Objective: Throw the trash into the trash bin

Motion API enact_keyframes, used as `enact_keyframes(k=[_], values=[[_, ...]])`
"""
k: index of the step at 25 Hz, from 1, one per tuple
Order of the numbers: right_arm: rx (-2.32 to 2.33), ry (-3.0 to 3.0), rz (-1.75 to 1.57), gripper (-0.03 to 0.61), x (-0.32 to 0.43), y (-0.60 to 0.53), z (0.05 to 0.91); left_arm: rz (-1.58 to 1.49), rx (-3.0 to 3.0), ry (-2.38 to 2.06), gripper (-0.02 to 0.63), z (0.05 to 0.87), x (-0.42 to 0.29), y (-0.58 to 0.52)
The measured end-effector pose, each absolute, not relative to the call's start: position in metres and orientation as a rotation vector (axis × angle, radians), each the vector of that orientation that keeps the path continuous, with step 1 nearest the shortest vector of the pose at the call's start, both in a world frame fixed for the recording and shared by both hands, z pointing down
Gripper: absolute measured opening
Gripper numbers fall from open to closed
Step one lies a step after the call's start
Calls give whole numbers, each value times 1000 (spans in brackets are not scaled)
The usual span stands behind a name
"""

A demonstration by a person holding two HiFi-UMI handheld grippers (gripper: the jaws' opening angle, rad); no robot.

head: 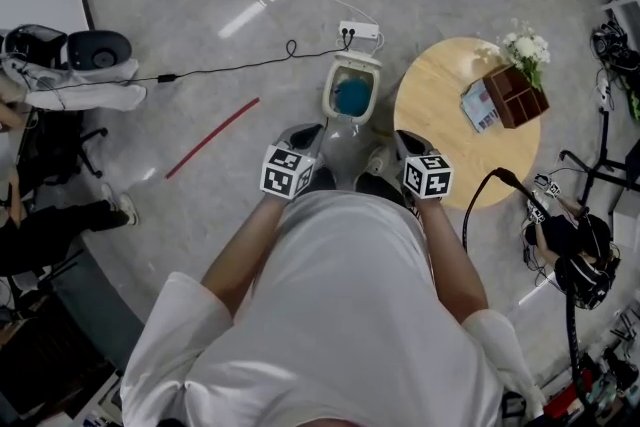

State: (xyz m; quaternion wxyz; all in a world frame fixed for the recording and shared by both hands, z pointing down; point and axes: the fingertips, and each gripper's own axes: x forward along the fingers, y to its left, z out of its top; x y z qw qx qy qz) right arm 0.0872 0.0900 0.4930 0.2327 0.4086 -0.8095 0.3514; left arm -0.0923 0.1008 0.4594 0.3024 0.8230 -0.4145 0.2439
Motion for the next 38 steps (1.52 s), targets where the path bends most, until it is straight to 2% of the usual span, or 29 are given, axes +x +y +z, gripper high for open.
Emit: enact_keyframes(k=[12, 15, 38], values=[[1195, -2221, 988, 3, 134, 91, 499, 666, 2197, -1053, 3, 458, -54, 104], [1223, -2215, 988, 33, 151, 87, 501, 668, 2192, -1058, 3, 459, -46, 103], [1435, -2057, 1025, 65, 287, 49, 533, 690, 2152, -1066, 3, 475, 3, 83]])
